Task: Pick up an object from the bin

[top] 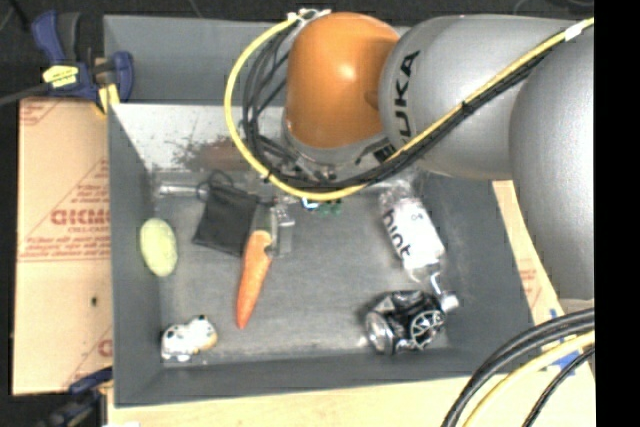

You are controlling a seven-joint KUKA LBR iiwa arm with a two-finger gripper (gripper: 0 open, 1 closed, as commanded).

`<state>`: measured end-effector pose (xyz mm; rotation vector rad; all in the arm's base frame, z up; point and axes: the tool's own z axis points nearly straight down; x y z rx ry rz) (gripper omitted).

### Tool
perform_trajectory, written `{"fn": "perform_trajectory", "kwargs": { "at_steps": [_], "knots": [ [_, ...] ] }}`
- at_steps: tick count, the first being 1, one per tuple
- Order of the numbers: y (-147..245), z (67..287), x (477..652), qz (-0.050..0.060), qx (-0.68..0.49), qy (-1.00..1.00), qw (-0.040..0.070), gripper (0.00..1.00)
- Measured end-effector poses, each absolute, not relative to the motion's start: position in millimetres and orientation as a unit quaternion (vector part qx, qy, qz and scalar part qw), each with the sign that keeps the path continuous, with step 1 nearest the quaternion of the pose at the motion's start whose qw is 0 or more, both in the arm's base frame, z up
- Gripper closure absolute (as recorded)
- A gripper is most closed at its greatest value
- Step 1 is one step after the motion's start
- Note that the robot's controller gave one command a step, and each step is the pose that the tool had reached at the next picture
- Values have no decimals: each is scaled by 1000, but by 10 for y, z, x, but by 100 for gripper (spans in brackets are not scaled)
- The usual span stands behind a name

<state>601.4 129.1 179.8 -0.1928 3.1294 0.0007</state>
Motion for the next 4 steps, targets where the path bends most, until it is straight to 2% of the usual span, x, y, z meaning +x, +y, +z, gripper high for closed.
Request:
{"fn": "perform_trajectory", "kwargs": {
  "at_steps": [1,2,3,4],
  "knots": [
    [1275,1489,5848,0,-206,979,3,0],
    [1259,1362,5803,0,-240,971,3,0],
    [1190,1017,5865,-1,-356,934,5,0],
    [1093,730,6055,-2,-540,842,7,100]
  ]
}}
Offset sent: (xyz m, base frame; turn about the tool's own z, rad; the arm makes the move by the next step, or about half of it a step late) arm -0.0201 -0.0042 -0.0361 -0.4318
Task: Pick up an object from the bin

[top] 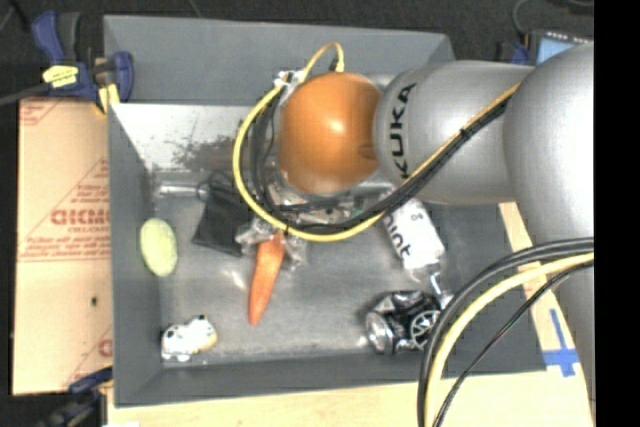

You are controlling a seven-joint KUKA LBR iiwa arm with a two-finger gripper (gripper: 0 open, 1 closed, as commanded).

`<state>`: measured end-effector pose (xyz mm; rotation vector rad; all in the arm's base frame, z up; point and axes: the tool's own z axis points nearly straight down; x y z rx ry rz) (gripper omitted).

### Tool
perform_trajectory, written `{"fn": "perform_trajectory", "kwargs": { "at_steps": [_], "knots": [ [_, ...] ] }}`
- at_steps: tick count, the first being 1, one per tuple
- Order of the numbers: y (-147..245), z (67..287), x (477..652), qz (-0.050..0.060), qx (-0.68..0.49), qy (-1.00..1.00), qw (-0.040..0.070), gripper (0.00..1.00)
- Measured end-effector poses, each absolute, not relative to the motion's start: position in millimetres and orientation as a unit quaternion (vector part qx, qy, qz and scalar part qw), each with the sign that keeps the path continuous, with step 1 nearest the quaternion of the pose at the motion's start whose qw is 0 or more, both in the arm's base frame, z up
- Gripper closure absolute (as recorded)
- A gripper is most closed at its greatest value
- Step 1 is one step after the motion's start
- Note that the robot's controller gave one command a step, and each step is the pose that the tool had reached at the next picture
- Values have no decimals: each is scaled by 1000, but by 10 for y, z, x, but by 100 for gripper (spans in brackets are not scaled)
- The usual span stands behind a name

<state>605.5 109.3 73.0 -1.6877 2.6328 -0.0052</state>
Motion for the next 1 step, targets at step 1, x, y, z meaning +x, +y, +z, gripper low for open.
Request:
{"fn": "perform_trajectory", "kwargs": {
  "at_steps": [1],
  "knots": [
    [1093,729,6054,-2,-539,842,7,100]
  ]
}}
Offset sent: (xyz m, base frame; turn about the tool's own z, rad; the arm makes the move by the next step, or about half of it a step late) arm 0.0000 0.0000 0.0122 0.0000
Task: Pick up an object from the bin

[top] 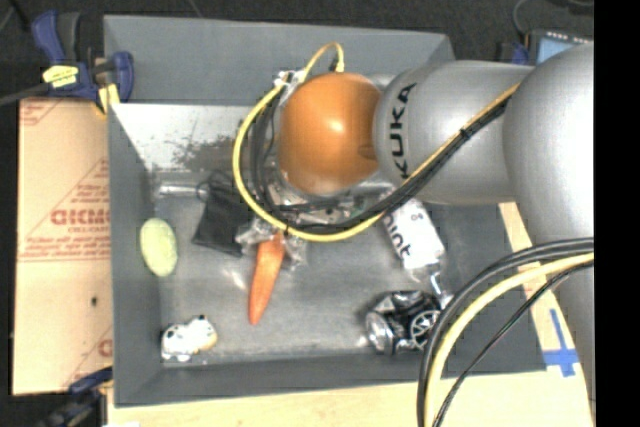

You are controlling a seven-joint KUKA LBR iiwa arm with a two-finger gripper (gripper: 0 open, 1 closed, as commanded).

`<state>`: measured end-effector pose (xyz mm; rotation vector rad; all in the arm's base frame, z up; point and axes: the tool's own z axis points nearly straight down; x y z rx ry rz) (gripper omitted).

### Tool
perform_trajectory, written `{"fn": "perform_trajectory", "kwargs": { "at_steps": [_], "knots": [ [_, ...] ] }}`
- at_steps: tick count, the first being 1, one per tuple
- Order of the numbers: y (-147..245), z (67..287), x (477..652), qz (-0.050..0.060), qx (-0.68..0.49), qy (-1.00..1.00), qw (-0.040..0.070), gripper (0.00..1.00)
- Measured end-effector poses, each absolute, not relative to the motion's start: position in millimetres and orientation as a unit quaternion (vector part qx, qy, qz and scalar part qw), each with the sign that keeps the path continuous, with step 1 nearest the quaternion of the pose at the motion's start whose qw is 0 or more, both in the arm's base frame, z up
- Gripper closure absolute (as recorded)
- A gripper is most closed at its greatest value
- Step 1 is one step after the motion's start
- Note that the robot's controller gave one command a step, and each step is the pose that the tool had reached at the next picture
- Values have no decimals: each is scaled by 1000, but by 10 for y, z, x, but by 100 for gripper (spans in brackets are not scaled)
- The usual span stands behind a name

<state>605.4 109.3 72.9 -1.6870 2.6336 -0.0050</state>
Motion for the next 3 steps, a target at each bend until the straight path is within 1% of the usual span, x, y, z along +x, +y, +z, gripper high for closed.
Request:
{"fn": "perform_trajectory", "kwargs": {
  "at_steps": [1,2,3],
  "knots": [
    [1093,747,6053,-1,-539,842,7,100],
    [1090,831,6039,0,-538,843,5,100],
    [1086,1037,6028,0,-539,842,3,100]
  ]
}}
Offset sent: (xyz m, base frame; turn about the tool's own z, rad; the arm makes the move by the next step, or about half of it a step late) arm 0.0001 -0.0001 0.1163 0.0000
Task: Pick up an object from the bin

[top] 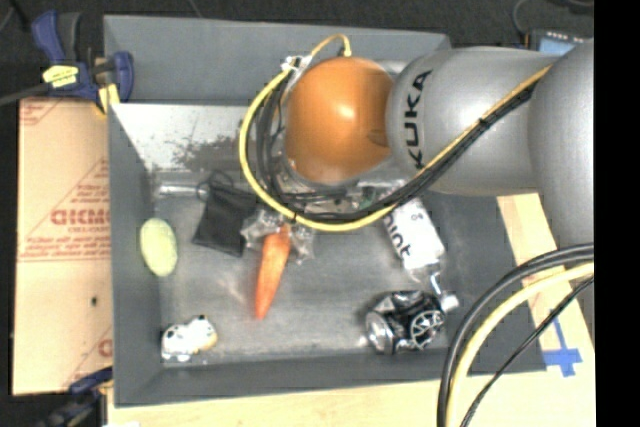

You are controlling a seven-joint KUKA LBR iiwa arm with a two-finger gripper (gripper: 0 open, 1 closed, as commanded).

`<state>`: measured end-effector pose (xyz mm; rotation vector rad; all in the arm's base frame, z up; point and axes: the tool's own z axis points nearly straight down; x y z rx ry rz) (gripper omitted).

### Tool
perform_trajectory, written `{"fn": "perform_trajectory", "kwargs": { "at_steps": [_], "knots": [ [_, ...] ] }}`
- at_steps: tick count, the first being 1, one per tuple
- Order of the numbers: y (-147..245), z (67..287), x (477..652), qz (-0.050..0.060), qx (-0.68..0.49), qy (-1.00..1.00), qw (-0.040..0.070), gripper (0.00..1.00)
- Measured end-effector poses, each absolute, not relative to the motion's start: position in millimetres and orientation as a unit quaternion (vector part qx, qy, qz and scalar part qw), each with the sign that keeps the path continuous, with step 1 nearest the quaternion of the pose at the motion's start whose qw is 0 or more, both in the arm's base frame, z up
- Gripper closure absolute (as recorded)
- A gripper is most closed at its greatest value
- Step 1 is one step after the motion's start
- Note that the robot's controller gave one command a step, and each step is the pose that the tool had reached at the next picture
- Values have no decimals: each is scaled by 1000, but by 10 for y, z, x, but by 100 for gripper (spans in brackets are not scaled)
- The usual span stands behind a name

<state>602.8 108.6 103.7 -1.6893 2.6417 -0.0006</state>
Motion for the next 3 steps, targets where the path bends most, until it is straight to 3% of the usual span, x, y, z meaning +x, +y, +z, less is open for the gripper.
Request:
{"fn": "perform_trajectory", "kwargs": {
  "at_steps": [3],
  "knots": [
    [1089,1617,6051,-1,-538,843,7,100]
  ]
}}
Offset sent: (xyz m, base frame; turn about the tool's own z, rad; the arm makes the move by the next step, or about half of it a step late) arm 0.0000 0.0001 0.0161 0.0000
